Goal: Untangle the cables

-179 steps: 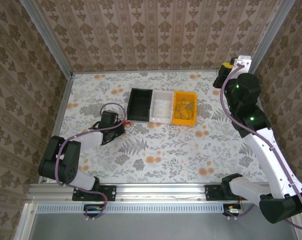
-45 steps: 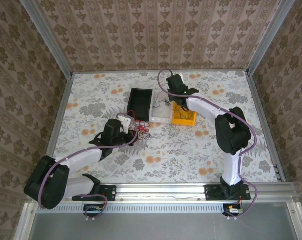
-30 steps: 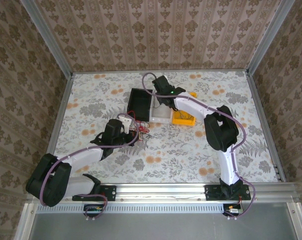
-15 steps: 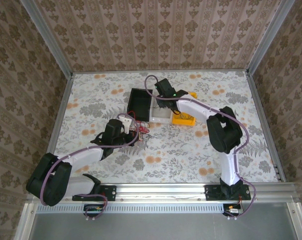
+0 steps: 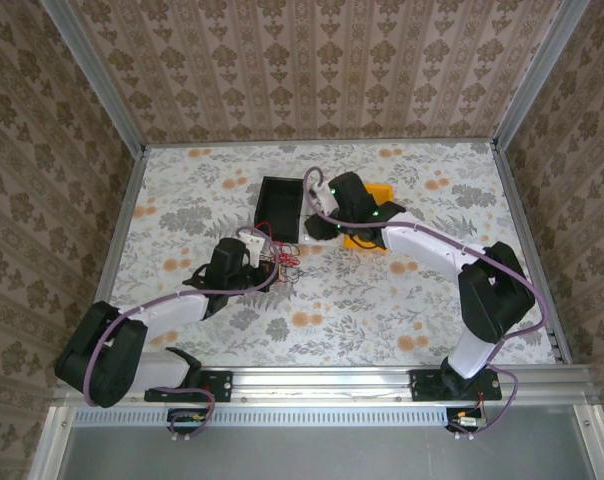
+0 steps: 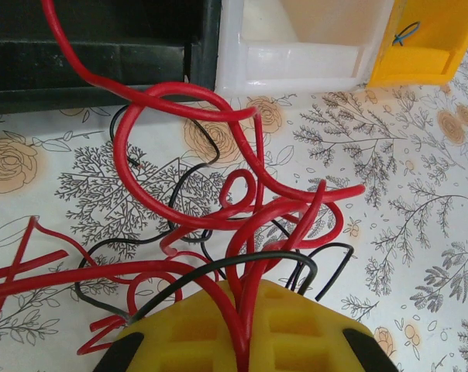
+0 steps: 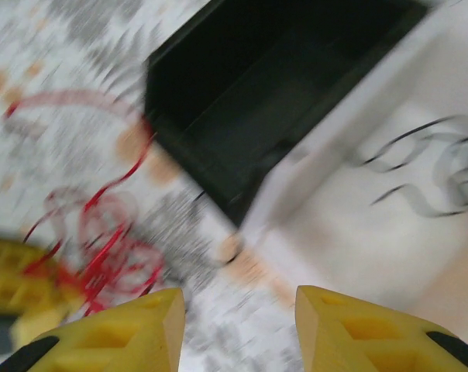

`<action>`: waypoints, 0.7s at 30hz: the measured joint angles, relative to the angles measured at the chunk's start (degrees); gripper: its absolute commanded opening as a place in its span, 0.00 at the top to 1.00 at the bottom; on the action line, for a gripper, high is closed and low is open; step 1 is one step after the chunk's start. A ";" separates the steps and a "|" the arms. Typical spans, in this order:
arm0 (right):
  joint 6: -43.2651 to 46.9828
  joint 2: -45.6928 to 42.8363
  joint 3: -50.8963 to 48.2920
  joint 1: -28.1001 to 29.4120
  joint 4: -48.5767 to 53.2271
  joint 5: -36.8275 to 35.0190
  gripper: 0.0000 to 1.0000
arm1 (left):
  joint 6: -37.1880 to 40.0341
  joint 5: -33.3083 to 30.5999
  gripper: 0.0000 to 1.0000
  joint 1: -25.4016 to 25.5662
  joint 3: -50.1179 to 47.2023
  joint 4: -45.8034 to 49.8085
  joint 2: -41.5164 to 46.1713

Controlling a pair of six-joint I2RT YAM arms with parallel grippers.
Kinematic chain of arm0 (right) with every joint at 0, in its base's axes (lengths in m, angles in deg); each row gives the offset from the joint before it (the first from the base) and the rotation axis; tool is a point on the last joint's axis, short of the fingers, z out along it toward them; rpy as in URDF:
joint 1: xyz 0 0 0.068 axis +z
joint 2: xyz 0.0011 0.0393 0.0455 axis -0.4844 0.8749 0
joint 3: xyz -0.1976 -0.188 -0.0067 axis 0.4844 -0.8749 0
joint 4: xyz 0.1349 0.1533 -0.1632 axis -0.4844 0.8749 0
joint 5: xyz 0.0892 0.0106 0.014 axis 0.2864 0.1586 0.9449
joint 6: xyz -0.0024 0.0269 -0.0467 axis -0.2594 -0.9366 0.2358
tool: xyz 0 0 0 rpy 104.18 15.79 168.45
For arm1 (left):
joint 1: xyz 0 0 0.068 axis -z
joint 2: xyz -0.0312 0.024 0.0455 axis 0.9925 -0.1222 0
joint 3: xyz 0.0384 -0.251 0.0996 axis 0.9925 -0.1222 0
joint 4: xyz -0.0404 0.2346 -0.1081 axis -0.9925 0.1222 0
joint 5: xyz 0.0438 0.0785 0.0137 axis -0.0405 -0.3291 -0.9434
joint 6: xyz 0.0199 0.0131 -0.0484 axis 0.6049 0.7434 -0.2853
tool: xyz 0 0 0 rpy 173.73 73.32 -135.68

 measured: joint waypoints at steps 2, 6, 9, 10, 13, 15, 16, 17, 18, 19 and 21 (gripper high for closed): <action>2.23 0.00 -1.60 1.79 1.64 3.23 0.55 | -0.02 0.02 1.00 -0.07 0.04 0.00 -0.37; 5.90 0.85 -3.15 5.46 4.85 6.67 0.53 | -0.04 0.61 1.00 -0.57 0.44 -0.13 -1.51; 7.32 3.26 -3.10 7.41 5.40 7.87 0.50 | -0.07 1.36 1.00 -1.27 0.87 -0.22 -2.36; 7.54 4.22 -3.08 7.85 5.49 7.91 0.50 | -0.09 1.55 1.00 -1.31 1.07 -0.22 -2.60; 7.91 7.32 -3.04 8.70 6.27 7.67 0.49 | -0.33 2.19 1.00 -1.64 1.46 -0.24 -3.04; 7.98 8.74 -3.04 8.87 6.51 6.80 0.49 | -0.46 2.60 1.00 -1.86 1.55 -0.24 -3.04; 8.00 9.03 -3.04 8.87 6.49 6.25 0.49 | -0.46 2.75 1.00 -1.95 1.62 -0.24 -3.04; 8.09 9.18 -3.04 8.87 6.49 5.66 0.49 | -0.46 2.95 1.00 -1.95 1.62 -0.24 -3.04; 8.35 9.20 -3.04 8.87 6.45 4.94 0.49 | -0.46 3.06 1.00 -1.99 1.64 -0.24 -3.04; 8.52 9.20 -3.04 8.87 6.38 4.44 0.49 | -0.46 3.15 1.00 -1.99 1.64 -0.22 -3.04; 9.01 9.20 -2.99 8.87 6.21 3.04 0.48 | -0.48 3.50 1.00 -1.99 1.64 -0.24 -3.06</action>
